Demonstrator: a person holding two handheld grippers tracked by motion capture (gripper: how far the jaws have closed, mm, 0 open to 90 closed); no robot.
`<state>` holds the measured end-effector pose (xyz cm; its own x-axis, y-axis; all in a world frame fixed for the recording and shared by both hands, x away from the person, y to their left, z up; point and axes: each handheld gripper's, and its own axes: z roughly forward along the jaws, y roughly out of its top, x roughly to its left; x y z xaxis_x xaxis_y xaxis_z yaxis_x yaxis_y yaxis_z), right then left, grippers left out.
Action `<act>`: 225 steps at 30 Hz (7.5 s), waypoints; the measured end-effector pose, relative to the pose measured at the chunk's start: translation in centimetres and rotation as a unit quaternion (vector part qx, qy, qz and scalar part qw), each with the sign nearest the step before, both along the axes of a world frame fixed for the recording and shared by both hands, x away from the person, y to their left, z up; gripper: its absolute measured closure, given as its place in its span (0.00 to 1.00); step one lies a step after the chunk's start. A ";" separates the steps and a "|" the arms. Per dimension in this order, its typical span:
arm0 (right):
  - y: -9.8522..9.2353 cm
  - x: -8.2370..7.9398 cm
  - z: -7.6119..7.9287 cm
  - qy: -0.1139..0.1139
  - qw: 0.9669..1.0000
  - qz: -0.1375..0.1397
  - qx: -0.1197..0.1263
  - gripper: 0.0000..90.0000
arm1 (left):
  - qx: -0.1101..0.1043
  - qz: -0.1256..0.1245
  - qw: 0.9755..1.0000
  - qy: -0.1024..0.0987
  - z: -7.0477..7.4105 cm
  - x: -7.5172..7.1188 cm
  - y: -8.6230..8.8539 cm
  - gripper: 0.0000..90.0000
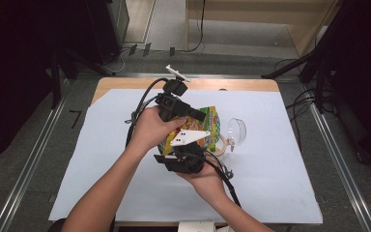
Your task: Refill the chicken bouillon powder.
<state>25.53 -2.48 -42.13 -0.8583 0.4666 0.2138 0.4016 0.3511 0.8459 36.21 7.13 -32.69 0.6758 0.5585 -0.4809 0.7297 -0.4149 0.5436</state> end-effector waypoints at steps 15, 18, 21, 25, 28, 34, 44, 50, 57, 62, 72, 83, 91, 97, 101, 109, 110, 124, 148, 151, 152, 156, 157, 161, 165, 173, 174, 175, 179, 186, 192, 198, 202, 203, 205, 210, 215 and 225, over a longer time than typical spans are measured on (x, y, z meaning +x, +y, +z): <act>-0.1 -0.2 0.0 -0.001 1.000 0.002 0.006 0.77 | 0.009 -0.002 1.000 -0.008 0.4 -0.7 -0.3 0.87; -0.1 -0.3 0.2 0.005 1.000 0.003 0.007 0.77 | 0.006 0.000 1.000 -0.001 0.4 -0.5 -0.3 0.86; -0.1 -0.3 0.4 0.009 1.000 0.003 0.005 0.77 | 0.004 0.000 1.000 0.005 0.3 -0.3 -0.2 0.86; 0.0 -0.3 0.4 0.014 1.000 0.003 0.006 0.77 | 0.006 0.000 1.000 0.006 0.3 -0.3 -0.1 0.86; 0.1 -0.3 0.4 0.014 1.000 0.001 0.009 0.77 | 0.009 0.000 1.000 0.004 0.4 -0.4 -0.2 0.86; 0.0 -0.5 0.4 0.007 1.000 -0.006 0.018 0.77 | 0.015 -0.002 1.000 -0.001 0.6 -0.5 -0.5 0.86; -0.3 -0.4 0.2 0.012 1.000 -0.015 0.021 0.77 | 0.018 -0.006 1.000 -0.006 0.5 -0.4 -1.2 0.86; -0.5 -0.3 0.2 0.011 1.000 -0.014 0.014 0.77 | 0.018 -0.005 1.000 -0.009 0.4 -0.4 -1.2 0.86; -0.3 -0.3 0.2 0.011 1.000 -0.012 0.014 0.77 | 0.015 -0.002 1.000 -0.009 0.5 -0.5 -0.9 0.86; -0.2 -0.4 0.2 0.009 1.000 -0.012 0.015 0.77 | 0.014 -0.003 1.000 -0.006 0.5 -0.5 -0.9 0.86; -0.1 -0.5 0.3 0.008 1.000 -0.010 0.014 0.77 | 0.013 -0.004 1.000 0.001 0.5 -0.4 -0.6 0.85; -0.1 -0.5 0.1 0.001 1.000 -0.010 0.011 0.77 | 0.014 -0.004 1.000 -0.002 0.4 -0.5 -0.6 0.85; -0.2 -0.5 0.3 0.007 1.000 -0.008 0.016 0.77 | 0.007 -0.001 1.000 -0.002 0.5 -0.5 -0.5 0.85; -0.1 -0.5 0.5 0.004 1.000 -0.008 0.017 0.76 | -0.001 -0.001 1.000 0.001 0.6 -0.3 -0.1 0.85; 0.0 -0.5 0.2 0.002 1.000 -0.007 0.020 0.76 | 0.006 0.001 1.000 -0.005 0.7 -0.7 -0.2 0.85; -0.2 -0.3 0.4 0.005 1.000 0.000 0.016 0.76 | 0.005 0.003 1.000 -0.006 0.7 -0.5 -0.2 0.85; -0.2 -0.2 0.4 0.009 1.000 0.001 0.016 0.76 | 0.001 0.003 1.000 0.000 0.6 -0.3 -0.2 0.85; -0.4 0.6 0.4 0.027 1.000 -0.002 0.003 0.76 | -0.002 0.008 1.000 0.024 0.0 1.0 -0.3 0.85; -0.2 0.6 0.4 0.021 1.000 -0.008 0.012 0.76 | 0.015 0.000 1.000 0.009 0.4 0.7 -0.6 0.87; -0.2 0.6 0.4 0.018 1.000 -0.008 0.012 0.76 | 0.016 0.001 1.000 0.006 0.5 0.6 -0.6 0.87; -0.2 0.6 0.4 0.018 1.000 -0.008 0.012 0.76 | 0.017 0.001 1.000 0.005 0.6 0.6 -0.7 0.87; -0.1 0.6 0.4 0.013 1.000 -0.008 0.017 0.76 | 0.025 0.000 1.000 -0.003 0.8 0.4 -0.9 0.88; -0.2 0.6 0.4 0.012 1.000 -0.009 0.017 0.76 | 0.028 -0.001 1.000 -0.004 0.9 0.4 -1.0 0.88; -0.3 0.7 0.4 0.013 1.000 -0.009 0.021 0.75 | 0.034 -0.001 0.999 -0.005 1.0 0.5 -1.3 0.88; -0.5 0.7 0.5 0.013 1.000 -0.011 0.023 0.75 | 0.032 0.001 0.999 -0.003 1.0 0.6 -1.5 0.88; -0.8 0.9 0.4 0.012 1.000 -0.012 0.019 0.75 | 0.026 -0.002 1.000 0.000 0.7 0.8 -1.6 0.87; -0.8 0.9 0.4 0.011 1.000 -0.012 0.017 0.75 | 0.025 -0.002 1.000 -0.001 0.7 0.8 -1.5 0.87; -0.8 0.9 0.4 0.011 1.000 -0.013 0.016 0.75 | 0.023 0.000 1.000 -0.002 0.7 0.8 -1.5 0.87; -0.6 0.8 0.3 0.007 1.000 -0.011 0.011 0.75 | 0.019 -0.001 1.000 -0.003 0.6 0.7 -1.2 0.87; -0.4 0.7 0.2 0.002 1.000 -0.009 0.006 0.76 | 0.014 -0.003 1.000 0.001 0.4 0.7 -1.0 0.87; -0.5 0.6 0.4 0.006 1.000 -0.010 0.009 0.76 | 0.015 -0.004 1.000 0.007 0.5 0.7 -1.1 0.87; -0.6 0.6 0.2 0.004 1.000 -0.012 0.009 0.76 | 0.017 -0.005 1.000 0.003 0.5 0.7 -1.2 0.87; -0.6 0.6 0.3 0.004 1.000 -0.012 0.008 0.76 | 0.014 -0.005 1.000 0.003 0.5 0.6 -1.2 0.87; -0.6 0.6 0.3 0.004 1.000 -0.012 0.010 0.76 | 0.014 -0.005 1.000 0.003 0.5 0.7 -1.2 0.87; -0.6 0.6 0.3 0.004 1.000 -0.013 0.010 0.76 | 0.016 -0.005 1.000 0.003 0.5 0.7 -1.2 0.87; -0.5 0.6 0.2 0.003 1.000 -0.015 0.008 0.75 | 0.015 -0.006 1.000 0.002 0.4 0.7 -1.2 0.87; -0.5 0.6 0.2 0.000 1.000 -0.018 0.007 0.75 | 0.014 -0.006 1.000 0.001 0.5 0.7 -1.2 0.87; -0.7 0.7 0.7 0.006 1.000 -0.015 0.004 0.76 | 0.012 -0.004 1.000 0.010 0.6 0.9 -1.2 0.87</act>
<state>26.26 -3.13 -41.47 -0.8419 0.4893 0.2275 0.4208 0.3316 0.8444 37.15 5.91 -32.10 0.6710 0.5649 -0.4802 0.7366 -0.4338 0.5189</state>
